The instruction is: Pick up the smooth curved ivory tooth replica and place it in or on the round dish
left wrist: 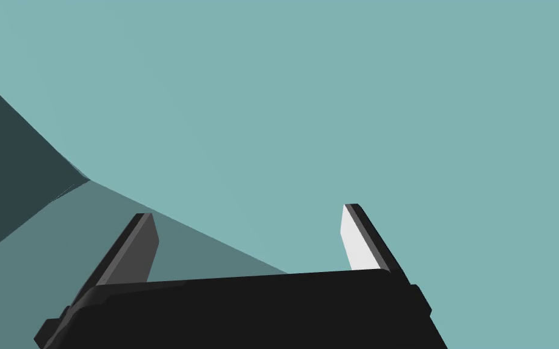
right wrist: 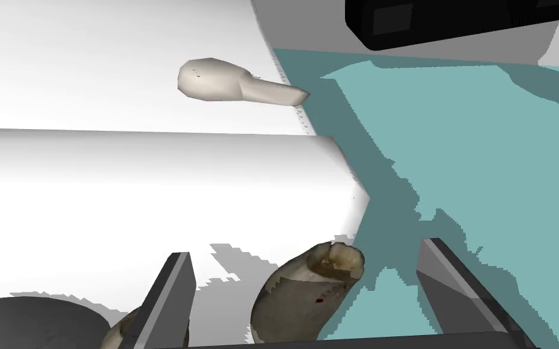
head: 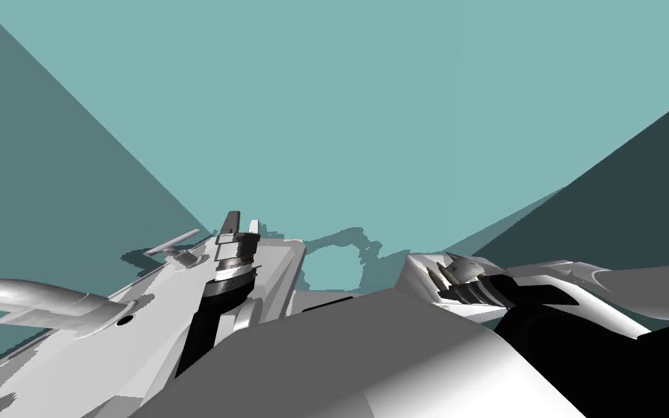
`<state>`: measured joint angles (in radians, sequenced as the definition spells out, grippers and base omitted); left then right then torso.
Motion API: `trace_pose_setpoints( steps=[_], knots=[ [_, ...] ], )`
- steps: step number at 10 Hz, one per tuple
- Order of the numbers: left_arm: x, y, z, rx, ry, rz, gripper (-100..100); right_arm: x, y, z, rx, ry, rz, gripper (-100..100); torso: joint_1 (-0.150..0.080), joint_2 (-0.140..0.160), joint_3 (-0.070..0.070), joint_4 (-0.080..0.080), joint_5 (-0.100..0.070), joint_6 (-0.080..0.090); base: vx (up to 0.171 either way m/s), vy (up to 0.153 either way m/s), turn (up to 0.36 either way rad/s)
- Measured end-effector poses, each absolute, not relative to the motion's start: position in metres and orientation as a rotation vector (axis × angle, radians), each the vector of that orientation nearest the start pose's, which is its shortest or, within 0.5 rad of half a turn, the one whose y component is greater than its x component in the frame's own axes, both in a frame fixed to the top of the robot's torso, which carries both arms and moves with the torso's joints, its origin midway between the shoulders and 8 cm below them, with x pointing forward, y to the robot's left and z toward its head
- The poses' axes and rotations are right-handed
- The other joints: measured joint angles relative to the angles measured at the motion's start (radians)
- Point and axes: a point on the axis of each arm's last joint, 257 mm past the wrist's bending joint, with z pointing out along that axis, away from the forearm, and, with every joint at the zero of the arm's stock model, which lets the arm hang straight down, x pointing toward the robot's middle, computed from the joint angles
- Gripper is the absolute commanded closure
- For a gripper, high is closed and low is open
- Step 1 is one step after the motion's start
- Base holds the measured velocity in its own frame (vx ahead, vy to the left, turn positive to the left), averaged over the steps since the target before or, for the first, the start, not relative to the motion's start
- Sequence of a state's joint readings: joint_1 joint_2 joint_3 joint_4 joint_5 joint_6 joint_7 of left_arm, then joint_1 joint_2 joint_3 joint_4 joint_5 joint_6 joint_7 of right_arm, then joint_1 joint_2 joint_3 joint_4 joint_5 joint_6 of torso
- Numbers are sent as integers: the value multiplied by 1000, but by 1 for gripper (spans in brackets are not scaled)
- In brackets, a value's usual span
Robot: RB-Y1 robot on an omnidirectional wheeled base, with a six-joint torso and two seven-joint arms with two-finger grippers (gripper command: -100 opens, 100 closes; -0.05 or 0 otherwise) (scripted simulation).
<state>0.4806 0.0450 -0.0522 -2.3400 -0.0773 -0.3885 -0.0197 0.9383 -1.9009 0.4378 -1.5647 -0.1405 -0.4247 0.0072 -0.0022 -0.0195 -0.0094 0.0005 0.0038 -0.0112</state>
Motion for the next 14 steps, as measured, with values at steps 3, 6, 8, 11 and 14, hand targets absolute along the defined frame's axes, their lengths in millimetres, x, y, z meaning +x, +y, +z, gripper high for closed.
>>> trace_pose_setpoints(
  steps=[3, 6, 8, 11, 14],
  knots=[
    [355, 248, 34, -603, 721, -1282, 0, 112, -604, -322, 54, 2937, 59, -100, 0, 1, 0, 0, 0, 0, 65, 14, 58],
    [355, 248, 34, -603, 721, -1282, 0, 108, -604, -325, 64, 2934, 58, -100, -1, 6, 4, 2, -1, 0, 2, 2, 35],
    [355, 248, 34, -603, 721, -1282, 0, 100, -606, -333, 78, 2927, 55, -100, -2, 7, 4, 2, -1, 1, -4, 2, 47],
    [355, 248, 34, -603, 721, -1282, 0, 92, -606, -339, 96, 2922, 53, 100, -1, 7, 4, 2, 0, 1, -1, 0, 5],
    [355, 248, 34, -603, 721, -1282, 0, 92, -606, -340, 100, 2922, 55, 100, -2, 7, 4, 2, -1, 0, 0, 0, 0]
  ],
)
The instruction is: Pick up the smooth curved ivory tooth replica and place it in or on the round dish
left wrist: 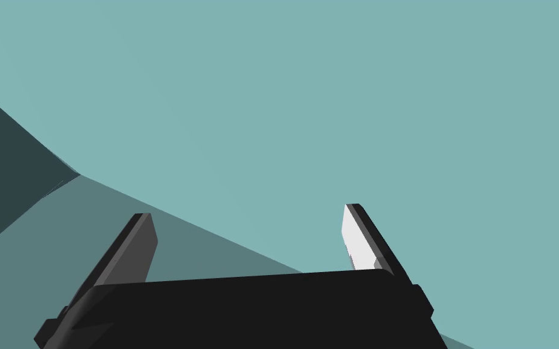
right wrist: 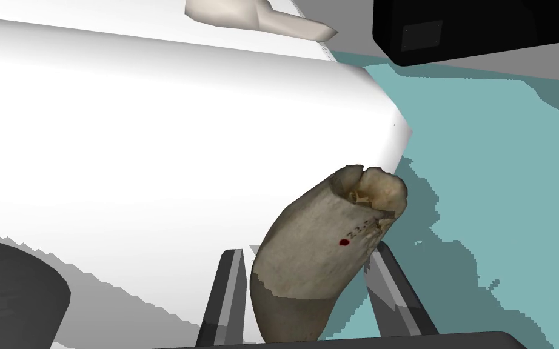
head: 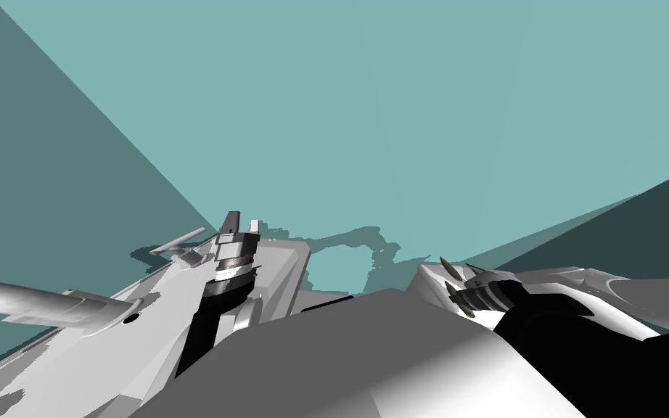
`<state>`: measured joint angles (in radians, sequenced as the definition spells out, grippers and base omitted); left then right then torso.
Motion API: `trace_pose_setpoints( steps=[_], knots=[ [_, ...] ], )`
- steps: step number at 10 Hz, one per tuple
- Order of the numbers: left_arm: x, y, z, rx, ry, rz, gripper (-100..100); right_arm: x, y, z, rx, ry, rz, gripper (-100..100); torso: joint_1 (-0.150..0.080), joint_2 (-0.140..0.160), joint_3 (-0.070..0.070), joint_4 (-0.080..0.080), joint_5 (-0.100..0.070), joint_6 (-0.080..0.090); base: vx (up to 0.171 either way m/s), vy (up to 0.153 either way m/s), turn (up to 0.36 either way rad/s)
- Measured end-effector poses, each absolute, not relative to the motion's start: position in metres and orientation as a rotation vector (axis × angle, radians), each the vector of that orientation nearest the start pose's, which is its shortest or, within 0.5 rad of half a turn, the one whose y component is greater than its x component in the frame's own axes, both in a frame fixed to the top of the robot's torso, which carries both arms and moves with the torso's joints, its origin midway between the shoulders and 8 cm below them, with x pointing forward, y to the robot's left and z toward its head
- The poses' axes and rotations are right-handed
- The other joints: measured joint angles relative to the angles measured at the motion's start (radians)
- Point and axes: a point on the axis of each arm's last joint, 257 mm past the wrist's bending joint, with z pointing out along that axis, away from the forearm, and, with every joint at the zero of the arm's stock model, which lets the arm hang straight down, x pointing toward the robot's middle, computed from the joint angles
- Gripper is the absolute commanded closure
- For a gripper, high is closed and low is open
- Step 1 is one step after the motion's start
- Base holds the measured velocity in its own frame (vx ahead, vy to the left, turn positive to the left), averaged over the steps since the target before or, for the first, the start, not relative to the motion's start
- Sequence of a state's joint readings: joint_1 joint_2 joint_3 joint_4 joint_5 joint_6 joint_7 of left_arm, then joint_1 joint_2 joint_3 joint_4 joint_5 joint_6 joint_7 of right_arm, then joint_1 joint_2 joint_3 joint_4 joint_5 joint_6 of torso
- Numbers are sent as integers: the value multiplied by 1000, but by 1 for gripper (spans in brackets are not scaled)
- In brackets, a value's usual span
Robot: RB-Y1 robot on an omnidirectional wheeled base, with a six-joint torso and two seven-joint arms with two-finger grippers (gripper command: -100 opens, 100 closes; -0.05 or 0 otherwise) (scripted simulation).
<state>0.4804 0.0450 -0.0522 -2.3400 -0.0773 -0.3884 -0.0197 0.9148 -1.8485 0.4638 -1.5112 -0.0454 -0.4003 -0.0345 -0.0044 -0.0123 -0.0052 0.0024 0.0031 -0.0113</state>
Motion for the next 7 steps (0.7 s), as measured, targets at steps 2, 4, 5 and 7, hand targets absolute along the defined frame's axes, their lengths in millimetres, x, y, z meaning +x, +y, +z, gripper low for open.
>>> trace_pose_setpoints(
  steps=[2, 4, 5, 7],
  knots=[
    [355, 248, 34, -603, 721, -1282, 0, 92, -606, -340, 100, 2922, 55, 0, 0, 0, 0, 0, 0, 0, 0, 0, 0],
    [355, 248, 34, -603, 721, -1282, 0, 96, -605, -336, 90, 2925, 54, 100, 0, 0, 0, 0, 0, 0, 2, -2, -50],
    [355, 248, 34, -603, 721, -1282, 0, 100, -606, -333, 80, 2928, 53, 100, 0, 0, 0, 0, 0, 0, 3, -3, -51],
    [355, 248, 34, -603, 721, -1282, 0, 110, -605, -324, 60, 2935, 54, 100, 0, -1, 0, 0, 1, 0, 1, -1, -27]
  ],
)
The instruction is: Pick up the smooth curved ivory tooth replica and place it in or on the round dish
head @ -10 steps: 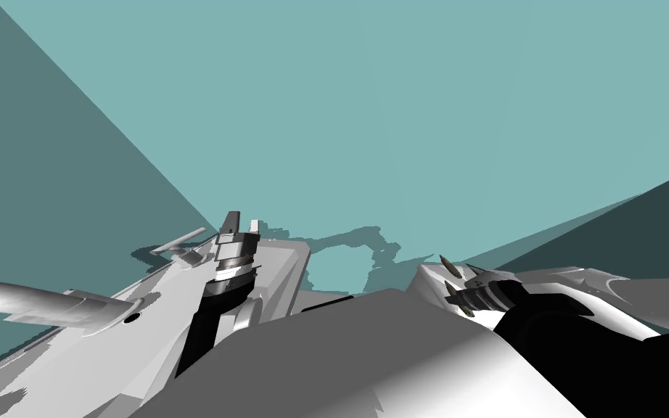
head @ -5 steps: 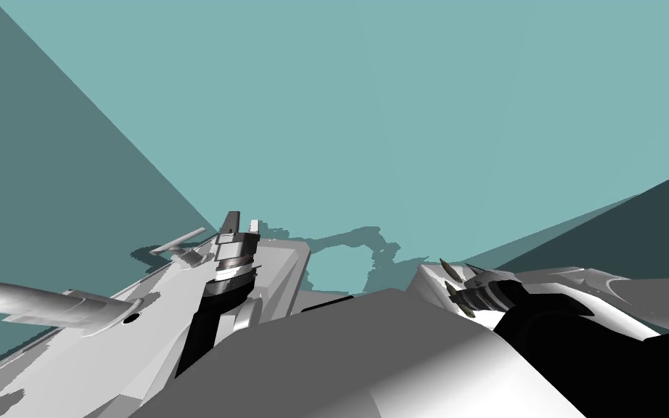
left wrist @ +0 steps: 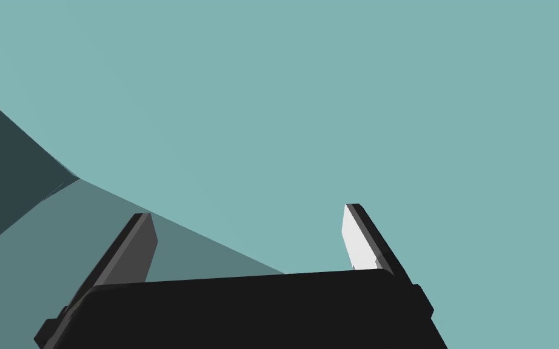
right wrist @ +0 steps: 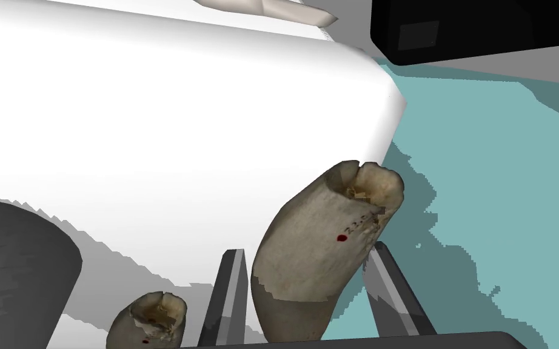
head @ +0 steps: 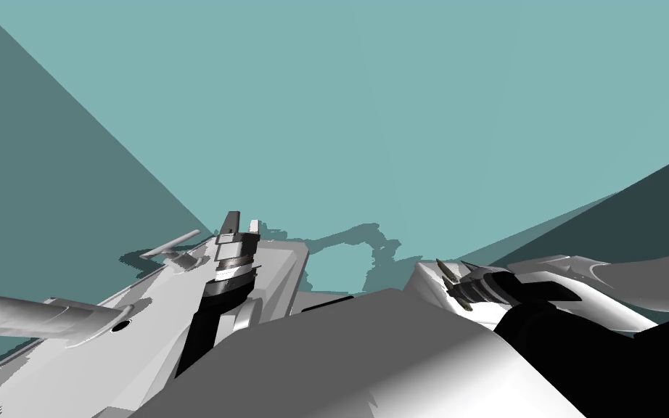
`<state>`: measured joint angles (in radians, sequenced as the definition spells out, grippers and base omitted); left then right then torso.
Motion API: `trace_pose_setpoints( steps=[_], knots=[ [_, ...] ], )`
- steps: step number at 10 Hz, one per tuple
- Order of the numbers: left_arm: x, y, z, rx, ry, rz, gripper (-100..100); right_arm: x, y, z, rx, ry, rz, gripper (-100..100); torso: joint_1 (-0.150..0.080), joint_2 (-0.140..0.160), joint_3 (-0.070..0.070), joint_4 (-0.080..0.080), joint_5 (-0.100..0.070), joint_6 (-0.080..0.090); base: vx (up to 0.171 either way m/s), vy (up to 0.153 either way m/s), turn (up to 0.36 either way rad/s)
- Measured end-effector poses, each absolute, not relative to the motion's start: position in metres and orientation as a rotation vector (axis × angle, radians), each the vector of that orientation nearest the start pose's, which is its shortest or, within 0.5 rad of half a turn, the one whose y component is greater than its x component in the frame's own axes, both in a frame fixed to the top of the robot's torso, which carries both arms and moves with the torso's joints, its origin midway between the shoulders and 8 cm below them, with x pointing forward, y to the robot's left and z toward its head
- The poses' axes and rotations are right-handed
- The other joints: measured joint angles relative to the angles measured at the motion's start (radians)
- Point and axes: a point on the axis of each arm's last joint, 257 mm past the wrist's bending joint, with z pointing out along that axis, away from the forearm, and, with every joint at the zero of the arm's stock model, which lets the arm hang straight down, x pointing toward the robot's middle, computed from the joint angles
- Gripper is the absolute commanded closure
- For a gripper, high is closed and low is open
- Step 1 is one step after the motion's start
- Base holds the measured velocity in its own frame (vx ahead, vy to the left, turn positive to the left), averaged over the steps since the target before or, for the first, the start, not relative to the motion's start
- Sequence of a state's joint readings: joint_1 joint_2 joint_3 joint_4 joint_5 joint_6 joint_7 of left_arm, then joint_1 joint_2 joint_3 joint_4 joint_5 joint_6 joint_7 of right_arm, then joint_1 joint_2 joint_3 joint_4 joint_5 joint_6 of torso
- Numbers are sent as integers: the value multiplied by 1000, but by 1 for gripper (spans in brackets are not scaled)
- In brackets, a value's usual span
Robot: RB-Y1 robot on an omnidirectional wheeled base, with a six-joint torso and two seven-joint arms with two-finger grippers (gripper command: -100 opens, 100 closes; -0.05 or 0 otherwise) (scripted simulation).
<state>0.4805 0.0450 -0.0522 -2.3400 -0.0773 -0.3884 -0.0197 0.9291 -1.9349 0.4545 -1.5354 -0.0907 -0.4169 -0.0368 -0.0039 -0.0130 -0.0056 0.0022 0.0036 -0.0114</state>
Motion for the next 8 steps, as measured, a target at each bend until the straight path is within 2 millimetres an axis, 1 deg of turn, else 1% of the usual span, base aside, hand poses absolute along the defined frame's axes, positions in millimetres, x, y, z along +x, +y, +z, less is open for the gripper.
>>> trace_pose_setpoints(
  steps=[1, 2, 4, 5, 7, 8],
  knots=[
    [355, 248, 34, -603, 721, -1282, 0, 110, -605, -323, 59, 2935, 56, 0, 0, 0, 0, 0, -1, 0, 0, 0, 0],
    [355, 248, 34, -603, 721, -1282, 0, 110, -605, -323, 59, 2935, 55, 100, 0, 0, 0, 0, -1, 0, -31, 90, 3],
    [355, 248, 34, -603, 721, -1282, 0, 97, -623, -319, 58, 2959, 4, 100, 8, 5, 3, 1, 2, 2, -48, 109, -30],
    [355, 248, 34, -603, 721, -1282, 0, 94, -627, -320, 42, 2966, -6, 100, 7, 5, 3, 1, 2, 1, -42, 91, 0],
    [355, 248, 34, -603, 721, -1282, 0, 81, -649, -313, 46, 2990, -69, 100, 10, 5, 3, 1, 3, 2, -36, 125, -26],
    [355, 248, 34, -603, 721, -1282, 0, 76, -655, -312, 31, 2999, -90, 100, 10, 5, 3, 1, 3, 1, -25, 69, -8]
  ],
)
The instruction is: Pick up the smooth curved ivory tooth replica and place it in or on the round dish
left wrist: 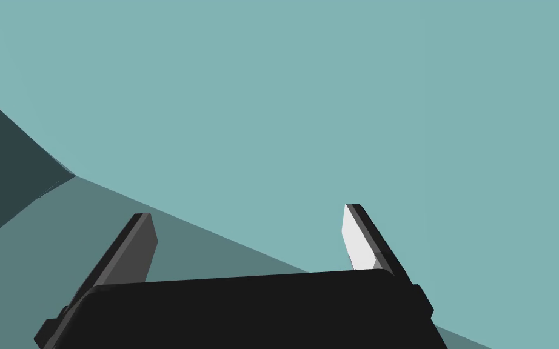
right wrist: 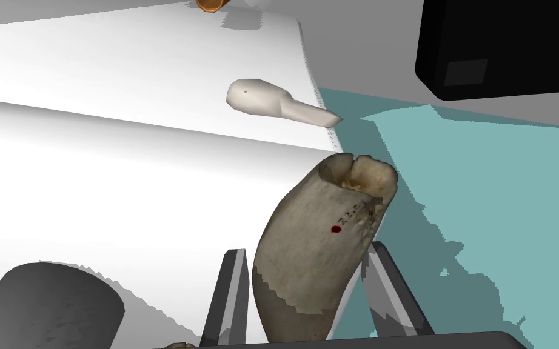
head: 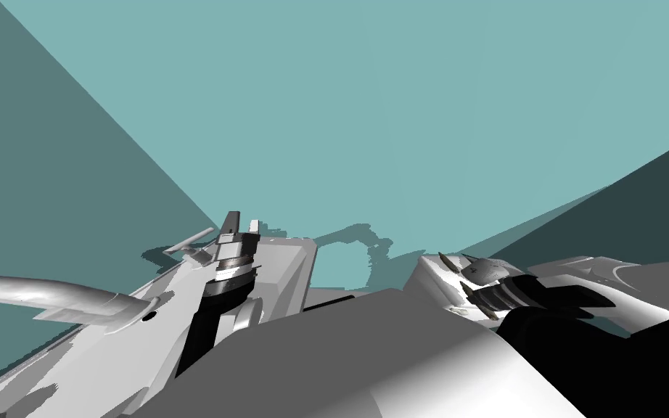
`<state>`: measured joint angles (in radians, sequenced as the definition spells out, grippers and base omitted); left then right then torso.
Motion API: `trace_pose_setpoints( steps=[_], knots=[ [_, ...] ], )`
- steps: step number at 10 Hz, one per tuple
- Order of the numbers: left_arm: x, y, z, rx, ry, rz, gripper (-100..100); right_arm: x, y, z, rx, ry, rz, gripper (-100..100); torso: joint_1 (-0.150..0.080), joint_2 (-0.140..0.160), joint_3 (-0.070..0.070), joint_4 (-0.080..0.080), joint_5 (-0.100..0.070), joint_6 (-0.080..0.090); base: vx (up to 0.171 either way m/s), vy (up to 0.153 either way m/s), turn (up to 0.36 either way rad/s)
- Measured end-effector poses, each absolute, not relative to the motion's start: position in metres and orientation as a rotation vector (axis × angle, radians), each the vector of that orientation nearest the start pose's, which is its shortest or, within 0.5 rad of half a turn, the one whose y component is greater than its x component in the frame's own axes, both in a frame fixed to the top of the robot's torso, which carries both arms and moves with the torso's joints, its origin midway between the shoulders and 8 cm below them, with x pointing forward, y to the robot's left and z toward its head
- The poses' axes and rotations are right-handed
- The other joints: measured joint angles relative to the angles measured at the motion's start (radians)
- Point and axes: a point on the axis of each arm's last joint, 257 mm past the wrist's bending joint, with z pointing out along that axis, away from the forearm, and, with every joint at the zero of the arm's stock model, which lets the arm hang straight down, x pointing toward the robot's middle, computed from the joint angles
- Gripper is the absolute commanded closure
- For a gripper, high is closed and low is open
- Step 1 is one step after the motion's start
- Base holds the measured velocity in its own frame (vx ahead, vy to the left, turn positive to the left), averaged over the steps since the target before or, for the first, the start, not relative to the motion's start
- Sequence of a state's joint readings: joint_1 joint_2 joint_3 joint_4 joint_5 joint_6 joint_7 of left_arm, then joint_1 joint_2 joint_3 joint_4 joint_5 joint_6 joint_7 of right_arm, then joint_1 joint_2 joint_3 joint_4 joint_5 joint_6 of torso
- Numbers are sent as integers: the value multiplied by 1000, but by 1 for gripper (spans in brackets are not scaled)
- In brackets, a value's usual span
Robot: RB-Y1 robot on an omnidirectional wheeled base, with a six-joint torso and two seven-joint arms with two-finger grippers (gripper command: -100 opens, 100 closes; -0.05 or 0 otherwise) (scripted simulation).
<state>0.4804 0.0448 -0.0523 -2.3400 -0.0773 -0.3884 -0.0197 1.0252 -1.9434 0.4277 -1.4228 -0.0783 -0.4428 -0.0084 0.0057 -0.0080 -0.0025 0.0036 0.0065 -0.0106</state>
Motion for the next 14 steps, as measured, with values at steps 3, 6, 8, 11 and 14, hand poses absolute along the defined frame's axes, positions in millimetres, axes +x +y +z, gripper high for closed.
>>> trace_pose_setpoints(
  steps=[3, 6, 8, 11, 14],
  knots=[
    [355, 248, 34, -603, 721, -1282, 0, 70, -665, -310, 31, 3008, -123, 100, -7, -3, -2, 0, -1, -1, -3, 5, 0],
    [355, 248, 34, -603, 721, -1282, 0, 64, -680, -304, 15, 3024, -174, 100, -6, -2, -1, 0, -1, -1, -17, 34, -15],
    [355, 248, 34, -603, 721, -1282, 0, 59, -689, -301, 5, 3034, -205, 100, -7, -3, -1, 0, -1, -1, -13, 24, -11],
    [355, 248, 34, -603, 721, -1282, 0, 46, -717, -290, -28, 3059, -310, 100, -7, -2, -1, 0, 0, -1, -14, 9, -28],
    [355, 248, 34, -603, 722, -1282, 0, 47, -731, -283, -35, 3056, -359, 100, -9, -4, -2, 0, 0, -1, 1, -14, -18]
  ],
)
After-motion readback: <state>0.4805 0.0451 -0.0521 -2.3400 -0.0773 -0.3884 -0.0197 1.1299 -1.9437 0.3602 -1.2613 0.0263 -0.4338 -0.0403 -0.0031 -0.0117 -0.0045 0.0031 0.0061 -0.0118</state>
